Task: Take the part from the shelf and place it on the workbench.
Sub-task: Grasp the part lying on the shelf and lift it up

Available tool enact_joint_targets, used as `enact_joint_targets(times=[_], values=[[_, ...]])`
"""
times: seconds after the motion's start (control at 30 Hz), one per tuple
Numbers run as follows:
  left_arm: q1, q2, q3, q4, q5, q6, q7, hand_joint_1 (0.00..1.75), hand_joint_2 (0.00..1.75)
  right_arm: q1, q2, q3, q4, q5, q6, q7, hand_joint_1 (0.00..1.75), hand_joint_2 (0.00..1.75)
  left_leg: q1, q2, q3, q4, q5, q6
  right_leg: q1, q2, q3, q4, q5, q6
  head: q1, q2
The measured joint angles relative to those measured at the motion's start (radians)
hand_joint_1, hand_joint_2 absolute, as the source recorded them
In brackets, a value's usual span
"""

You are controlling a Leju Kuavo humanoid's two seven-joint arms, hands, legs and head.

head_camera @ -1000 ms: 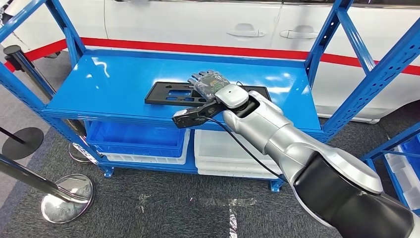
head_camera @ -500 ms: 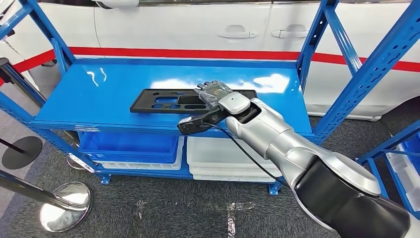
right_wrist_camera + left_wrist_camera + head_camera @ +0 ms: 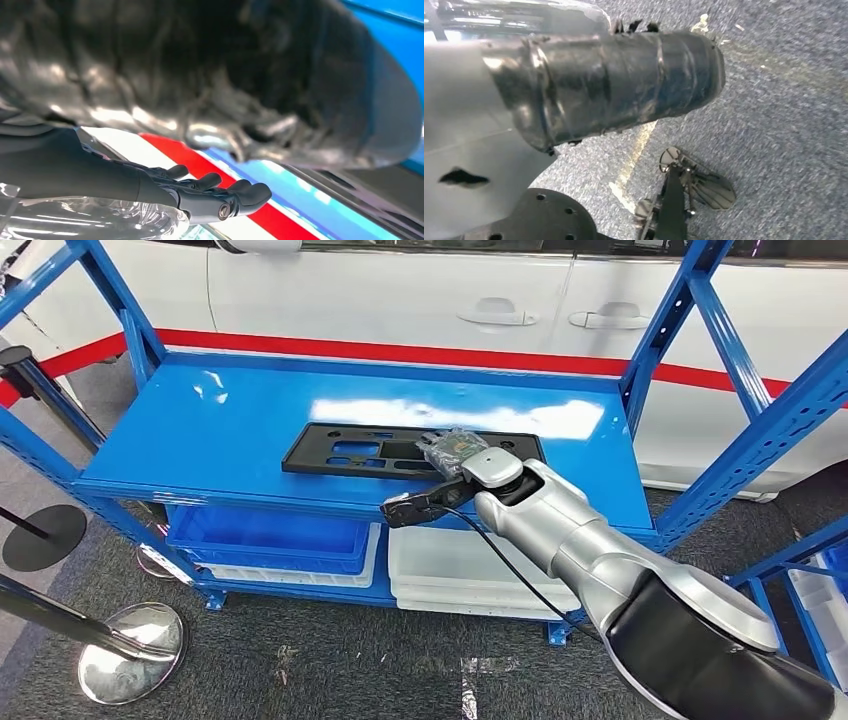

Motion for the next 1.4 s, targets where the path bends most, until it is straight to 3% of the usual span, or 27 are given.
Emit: enact_joint_targets(times=[0.07,0.2,0.27,0.33,0.4,0.43,0.47,0.53,0.57,0.63,0.7,0.77,0.8,0.87,0.93,0.97,1.0,1.07,1.1,1.13,1.17,1.2,1.23,1.27,1.33,1.37,1.4], values=[[-0.001,0.0,0.001,0.0,0.0,0.001,0.0,0.0,0.0,0.001,-0.003,0.0,0.001,-0.006,0.004,0.003,0.0,0.0,-0.001,0.0,0.0,0.012,-0.014,-0.012,0.003,0.001,0.044,-0.092,0.031,-0.003,0.0,0.0],[-0.002,0.0,0.002,0.0,0.0,0.006,0.0,0.0,0.0,0.018,-0.007,0.0,0.003,-0.012,0.01,0.007,0.0,0.0,0.001,0.001,0.005,0.013,-0.024,-0.034,0.007,0.005,0.06,-0.113,0.025,-0.025,-0.003,0.0],[-0.002,0.0,0.002,0.0,0.001,0.01,0.0,0.0,0.0,0.025,-0.007,0.0,0.004,-0.014,0.012,0.007,0.0,0.0,0.002,0.003,-0.018,0.064,-0.052,-0.044,0.002,0.005,0.07,-0.121,0.023,-0.036,-0.007,0.0],[-0.002,0.0,0.002,0.0,0.002,0.016,0.001,0.0,0.0,0.037,-0.007,0.0,0.005,-0.016,0.014,0.008,0.0,0.87,0.003,0.004,-0.081,0.185,-0.099,-0.049,0.003,0.004,0.079,-0.123,0.018,-0.044,-0.011,0.0],[-0.002,0.0,0.002,0.0,0.002,0.021,0.001,0.0,0.0,0.059,-0.007,0.0,0.007,-0.018,0.013,0.008,0.0,1.75,0.003,0.004,-0.141,0.279,-0.115,-0.05,0.007,0.004,0.087,-0.122,0.013,-0.049,-0.011,0.0],[-0.001,0.0,0.003,0.0,0.002,0.024,0.001,0.0,0.0,0.068,-0.007,0.0,0.008,-0.02,0.012,0.009,0.0,1.75,0.002,0.004,-0.149,0.278,-0.098,-0.048,0.008,0.005,0.091,-0.122,0.009,-0.05,-0.011,0.0],[0.0,0.0,0.003,0.0,0.004,0.025,0.0,0.0,0.0,0.073,-0.007,0.0,0.008,-0.022,0.012,0.009,0.0,1.75,0.001,0.004,-0.137,0.239,-0.063,-0.043,0.009,0.007,0.097,-0.122,0.005,-0.049,-0.011,0.0],[0.0,0.0,0.004,0.0,0.012,0.024,-0.003,0.0,0.0,0.075,-0.007,0.0,0.008,-0.025,0.012,0.01,0.0,1.75,-0.006,0.004,-0.08,0.106,0.008,-0.029,0.012,0.01,0.109,-0.122,-0.003,-0.046,-0.011,0.0],[-0.002,0.0,0.004,0.0,0.016,0.023,-0.005,0.0,0.0,0.076,-0.008,0.0,0.008,-0.026,0.012,0.011,0.0,1.75,-0.01,0.004,-0.055,0.053,0.026,-0.023,0.013,0.01,0.113,-0.122,-0.007,-0.043,-0.011,0.0],[-0.004,0.001,0.005,0.0,0.02,0.021,-0.009,0.0,0.0,0.08,-0.009,0.0,0.009,-0.027,0.011,0.014,0.0,1.75,-0.017,0.003,-0.034,0.01,0.026,-0.015,0.015,0.009,0.114,-0.125,-0.011,-0.034,-0.01,0.0],[-0.004,0.0,0.006,0.0,0.021,0.021,-0.01,0.0,0.0,0.083,-0.01,0.0,0.009,-0.027,0.008,0.017,0.0,0.87,-0.015,0.004,-0.029,0.002,0.026,-0.011,0.015,0.009,0.116,-0.129,-0.012,-0.024,-0.01,0.0],[-0.002,-0.002,0.009,0.0,0.022,0.021,-0.01,0.0,0.0,0.084,-0.012,0.0,0.01,-0.027,0.008,0.017,0.0,0.0,-0.008,0.006,-0.02,-0.01,0.029,-0.005,0.017,0.007,0.105,-0.098,-0.036,-0.014,-0.006,0.0],[-0.002,-0.003,0.01,0.0,0.022,0.021,-0.01,0.0,0.0,0.085,-0.012,0.0,0.011,-0.028,0.008,0.017,0.0,0.0,-0.005,0.007,-0.016,-0.016,0.031,-0.002,0.018,0.006,0.083,-0.051,-0.062,-0.01,-0.003,0.0],[-0.003,-0.003,0.014,0.0,0.022,0.022,-0.012,0.0,0.0,0.089,-0.013,0.0,0.013,-0.029,0.007,0.017,0.0,0.87,-0.005,0.008,-0.014,-0.016,0.029,0.002,0.015,0.004,0.015,0.083,-0.12,-0.005,0.001,0.0],[-0.003,-0.002,0.017,0.0,0.02,0.024,-0.015,0.0,0.0,0.093,-0.015,0.0,0.013,-0.03,0.006,0.017,0.0,1.75,-0.005,0.007,-0.014,-0.013,0.025,0.002,0.013,0.004,-0.025,0.148,-0.124,-0.004,0.002,0.0],[-0.003,-0.002,0.018,0.0,0.019,0.025,-0.016,0.0,0.0,0.094,-0.017,0.0,0.013,-0.031,0.004,0.017,0.0,1.75,-0.005,0.007,-0.012,-0.01,0.022,0.001,0.011,0.003,-0.017,0.123,-0.099,-0.005,0.002,0.0],[-0.004,-0.002,0.019,0.0,0.017,0.025,-0.017,0.0,0.0,0.094,-0.018,0.0,0.013,-0.032,0.002,0.017,0.0,1.31,-0.004,0.006,-0.011,-0.006,0.019,-0.002,0.01,0.003,0.01,0.063,-0.062,-0.006,0.002,0.0],[-0.003,-0.002,0.02,0.0,0.015,0.024,-0.017,0.0,0.0,0.094,-0.019,0.0,0.013,-0.032,-0.004,0.017,0.0,1.31,-0.005,0.005,-0.011,0.005,0.01,-0.01,0.009,0.004,0.068,-0.063,-0.011,-0.012,0.002,0.0],[-0.003,-0.002,0.02,0.0,0.015,0.024,-0.017,0.0,0.0,0.094,-0.019,0.0,0.013,-0.032,-0.007,0.017,0.0,1.31,-0.007,0.004,-0.012,0.008,0.008,-0.014,0.01,0.005,0.086,-0.099,-0.002,-0.016,0.001,0.0],[-0.003,-0.002,0.021,0.0,0.015,0.023,-0.017,0.0,0.0,0.094,-0.019,0.0,0.013,-0.031,-0.01,0.017,0.0,1.75,-0.008,0.003,-0.014,0.01,0.007,-0.019,0.013,0.006,0.091,-0.111,-0.003,-0.02,0.0,0.0],[-0.003,-0.002,0.021,0.0,0.014,0.022,-0.017,0.0,0.0,0.094,-0.019,0.0,0.013,-0.031,-0.011,0.017,0.0,1.75,-0.008,0.003,-0.014,0.009,0.007,-0.023,0.014,0.006,0.092,-0.112,-0.002,-0.024,0.0,0.0],[-0.003,-0.001,0.021,0.0,0.014,0.021,-0.018,0.0,0.0,0.094,-0.019,0.0,0.013,-0.03,-0.013,0.017,0.1,1.75,-0.007,0.002,-0.015,0.008,0.007,-0.027,0.014,0.005,0.093,-0.114,0.0,-0.03,0.0,0.0],[-0.003,-0.001,0.021,0.0,0.014,0.02,-0.018,0.0,0.0,0.094,-0.018,0.0,0.013,-0.029,-0.016,0.017,0.44,1.75,-0.006,0.003,-0.017,0.015,0.0,-0.032,0.012,0.003,0.095,-0.116,0.001,-0.035,0.0,0.0],[-0.003,-0.002,0.021,0.0,0.013,0.02,-0.018,0.0,0.0,0.094,-0.018,0.0,0.013,-0.029,-0.019,0.019,0.88,1.75,-0.006,0.003,-0.019,0.022,-0.006,-0.028,0.012,0.002,0.096,-0.117,0.002,-0.037,-0.003,0.0],[-0.003,-0.002,0.021,0.0,0.012,0.019,-0.018,0.0,0.0,0.095,-0.018,0.0,0.013,-0.029,-0.027,0.027,1.65,1.75,-0.007,0.003,-0.015,0.022,-0.009,0.013,0.015,0.001,0.097,-0.116,0.0,-0.04,-0.009,0.0],[-0.003,-0.002,0.021,0.0,0.012,0.018,-0.018,0.0,0.0,0.096,-0.018,0.0,0.014,-0.03,-0.03,0.032,1.75,1.75,-0.008,0.003,-0.01,0.016,-0.003,0.035,0.019,0.002,0.096,-0.114,-0.002,-0.041,-0.011,0.0],[-0.003,-0.002,0.021,0.0,0.012,0.018,-0.017,0.0,0.0,0.096,-0.018,0.0,0.014,-0.031,-0.031,0.037,1.75,1.75,-0.007,0.004,-0.005,0.009,0.001,0.045,0.021,0.002,0.097,-0.113,-0.003,-0.042,-0.01,0.0]])
